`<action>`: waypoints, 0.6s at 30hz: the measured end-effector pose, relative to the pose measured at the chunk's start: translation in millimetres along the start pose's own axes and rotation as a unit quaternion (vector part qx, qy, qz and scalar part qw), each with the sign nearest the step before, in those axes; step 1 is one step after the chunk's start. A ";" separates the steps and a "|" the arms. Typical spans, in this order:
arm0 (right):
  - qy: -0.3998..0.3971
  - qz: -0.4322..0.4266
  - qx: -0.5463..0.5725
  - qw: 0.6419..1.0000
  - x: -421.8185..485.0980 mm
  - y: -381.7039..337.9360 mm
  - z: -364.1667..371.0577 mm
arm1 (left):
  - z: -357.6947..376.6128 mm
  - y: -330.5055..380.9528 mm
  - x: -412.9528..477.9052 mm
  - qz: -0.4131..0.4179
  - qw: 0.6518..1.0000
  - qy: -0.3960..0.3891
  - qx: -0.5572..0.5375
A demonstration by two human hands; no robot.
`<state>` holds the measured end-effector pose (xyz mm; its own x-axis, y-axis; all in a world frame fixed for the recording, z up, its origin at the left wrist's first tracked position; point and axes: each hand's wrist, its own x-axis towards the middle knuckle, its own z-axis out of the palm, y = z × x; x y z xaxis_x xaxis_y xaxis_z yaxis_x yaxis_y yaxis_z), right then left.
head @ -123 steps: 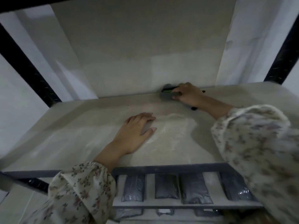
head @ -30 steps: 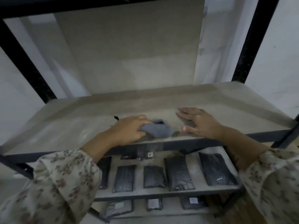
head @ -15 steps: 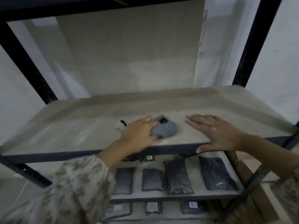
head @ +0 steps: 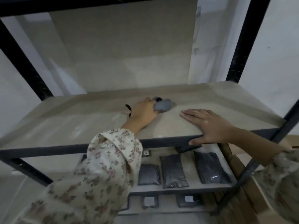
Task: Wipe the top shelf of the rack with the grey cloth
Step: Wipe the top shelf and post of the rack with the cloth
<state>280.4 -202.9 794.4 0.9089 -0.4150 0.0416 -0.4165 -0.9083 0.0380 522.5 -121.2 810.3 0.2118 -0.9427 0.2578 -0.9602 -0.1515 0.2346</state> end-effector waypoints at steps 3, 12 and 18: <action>0.005 -0.001 -0.009 1.000 0.8 -0.3 1.5 | -3.9 16.3 -32.4 0.062 0.998 -0.027 -0.006; 0.013 -0.003 -0.007 1.000 1.1 1.9 1.4 | -18.0 -3.6 -17.2 0.013 0.999 0.031 0.038; 0.012 -0.006 -0.015 1.000 2.0 3.6 3.5 | -7.9 16.5 -46.5 0.050 0.998 -0.015 0.040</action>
<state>280.8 -207.2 791.1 0.9128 -0.4032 0.0657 -0.4072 -0.9107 0.0686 498.2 -77.5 809.5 0.1093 -0.9629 0.2469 -0.9879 -0.0778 0.1339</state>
